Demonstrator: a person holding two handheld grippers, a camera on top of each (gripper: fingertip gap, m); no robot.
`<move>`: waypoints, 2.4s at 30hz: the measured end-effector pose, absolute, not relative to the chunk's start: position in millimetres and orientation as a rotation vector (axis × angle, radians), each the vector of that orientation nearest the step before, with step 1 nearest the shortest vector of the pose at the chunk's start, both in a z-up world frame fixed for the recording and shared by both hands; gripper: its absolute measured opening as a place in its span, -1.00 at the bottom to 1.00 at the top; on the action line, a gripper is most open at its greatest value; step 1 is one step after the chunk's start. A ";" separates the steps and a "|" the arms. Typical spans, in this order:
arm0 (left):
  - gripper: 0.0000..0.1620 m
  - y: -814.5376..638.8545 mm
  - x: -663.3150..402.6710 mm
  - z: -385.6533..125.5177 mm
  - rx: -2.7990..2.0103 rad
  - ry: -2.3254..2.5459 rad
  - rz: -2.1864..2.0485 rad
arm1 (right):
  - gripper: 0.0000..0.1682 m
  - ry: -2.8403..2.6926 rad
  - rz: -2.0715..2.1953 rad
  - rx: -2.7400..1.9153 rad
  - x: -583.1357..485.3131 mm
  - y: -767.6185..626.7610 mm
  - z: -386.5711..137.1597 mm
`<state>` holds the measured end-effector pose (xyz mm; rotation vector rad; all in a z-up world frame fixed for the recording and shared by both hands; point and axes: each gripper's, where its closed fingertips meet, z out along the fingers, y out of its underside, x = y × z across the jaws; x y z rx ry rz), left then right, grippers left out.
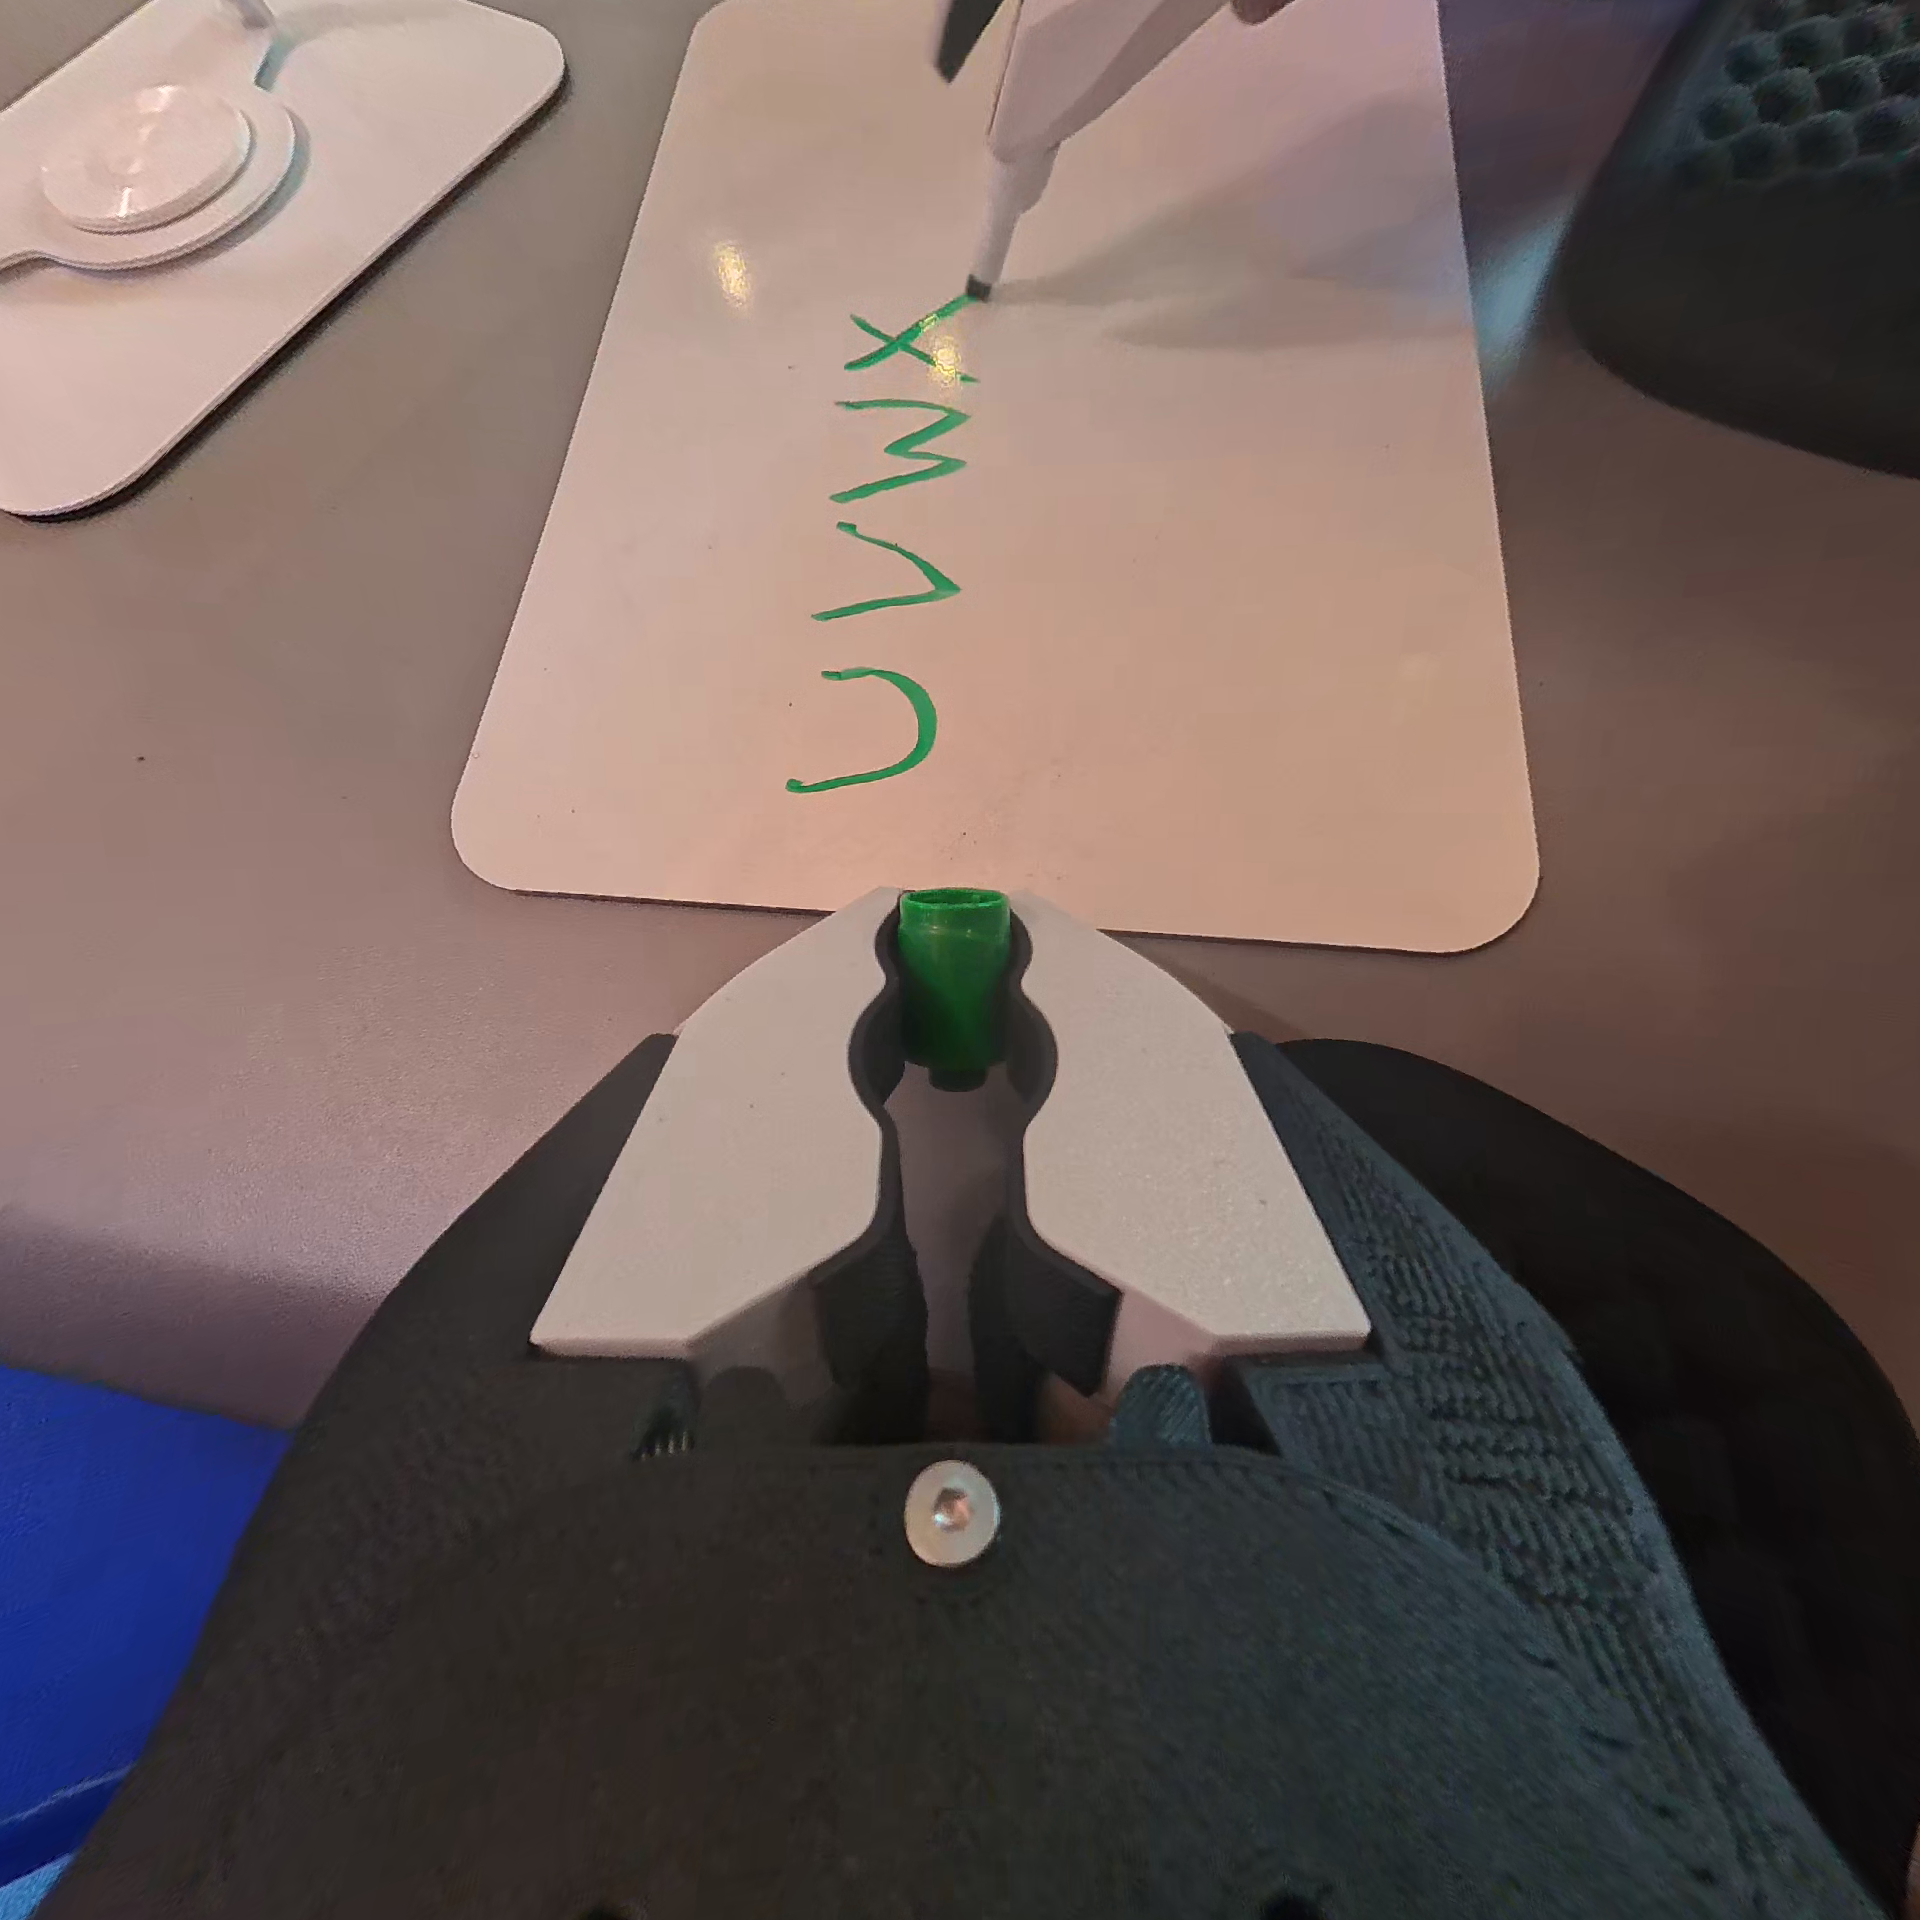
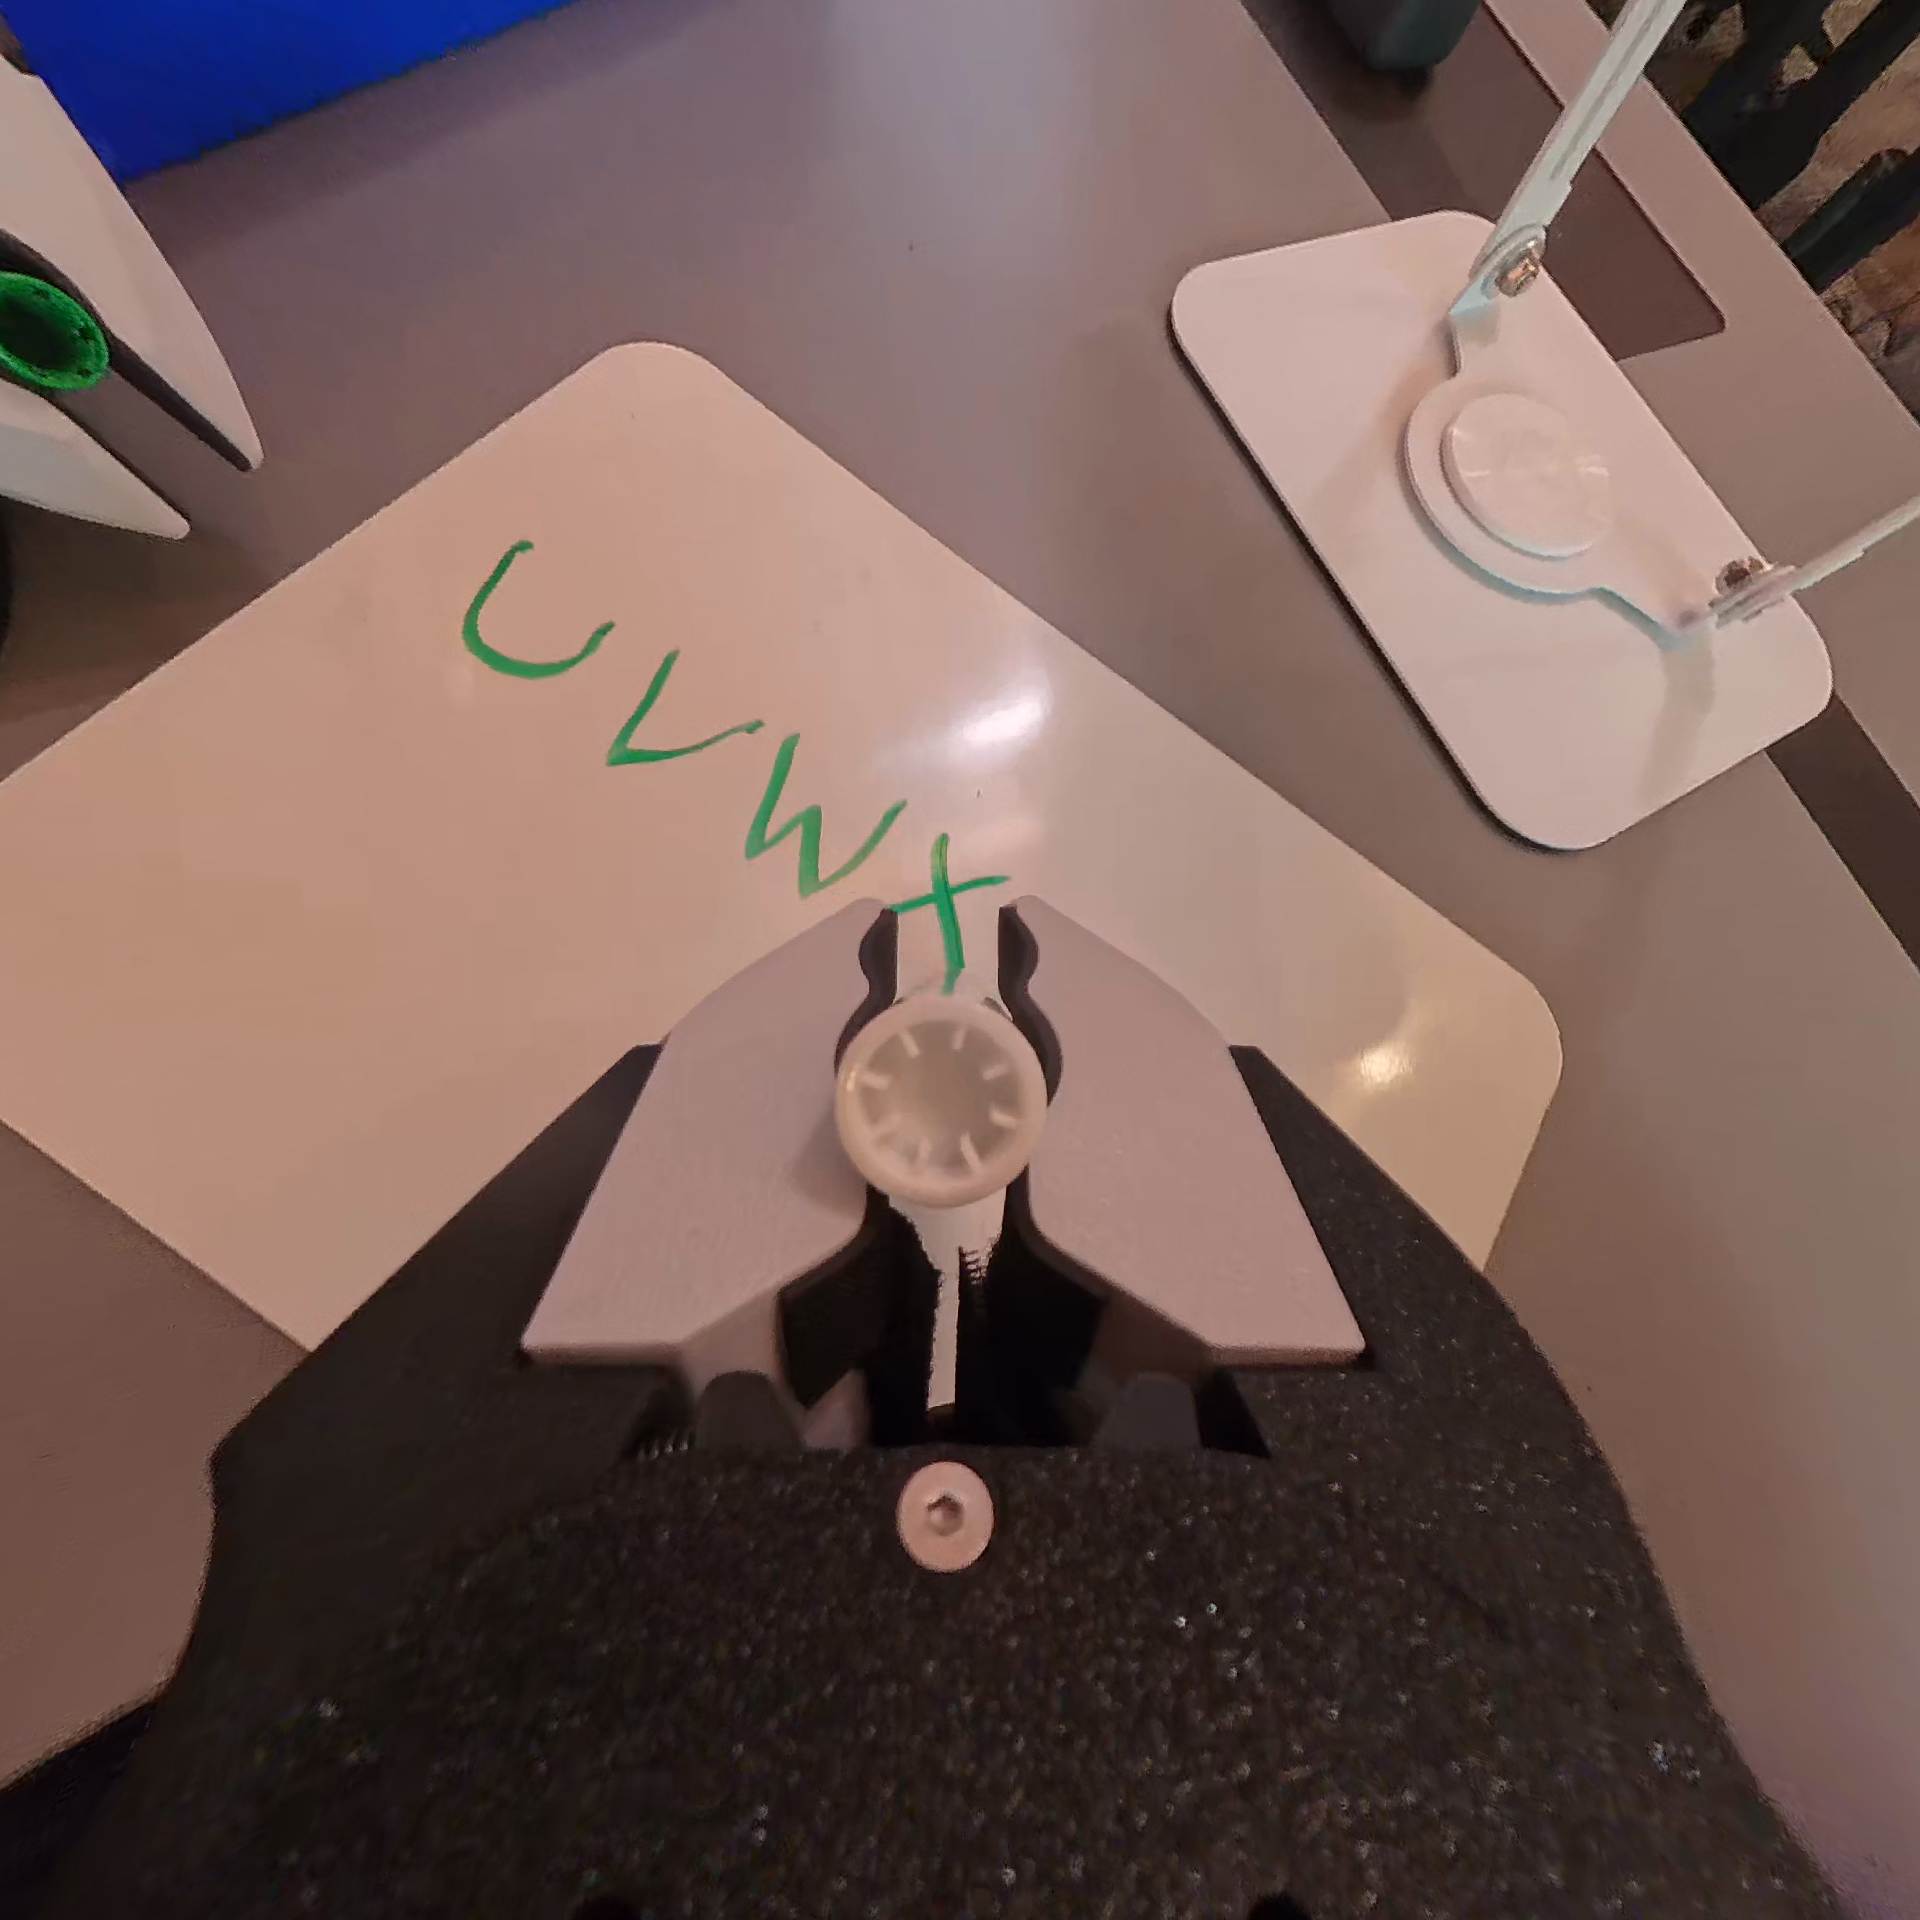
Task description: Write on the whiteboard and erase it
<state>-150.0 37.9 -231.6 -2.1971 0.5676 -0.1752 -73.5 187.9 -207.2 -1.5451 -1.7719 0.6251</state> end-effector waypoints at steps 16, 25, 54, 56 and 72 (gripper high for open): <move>-0.82 37.7 -150.1 -232.6 -2.204 0.567 -0.182 | -0.77 -1.663 0.589 -1.548 -92.0 228.1 -206.8; -0.82 37.4 -149.5 -232.7 -2.202 0.577 -0.171 | -0.77 -1.697 0.582 -1.569 -69.1 194.8 -207.6; -0.82 38.1 -149.5 -234.1 -2.212 0.568 -0.191 | -0.77 -1.636 0.591 -1.517 -84.1 234.1 -194.8; -0.82 38.1 -149.6 -234.3 -2.213 0.567 -0.194 | -0.77 -1.643 0.610 -1.512 -86.8 233.9 -196.6; -0.82 38.4 -149.6 -235.2 -2.218 0.564 -0.202 | -0.77 -1.690 0.511 -1.567 -65.0 264.1 -208.5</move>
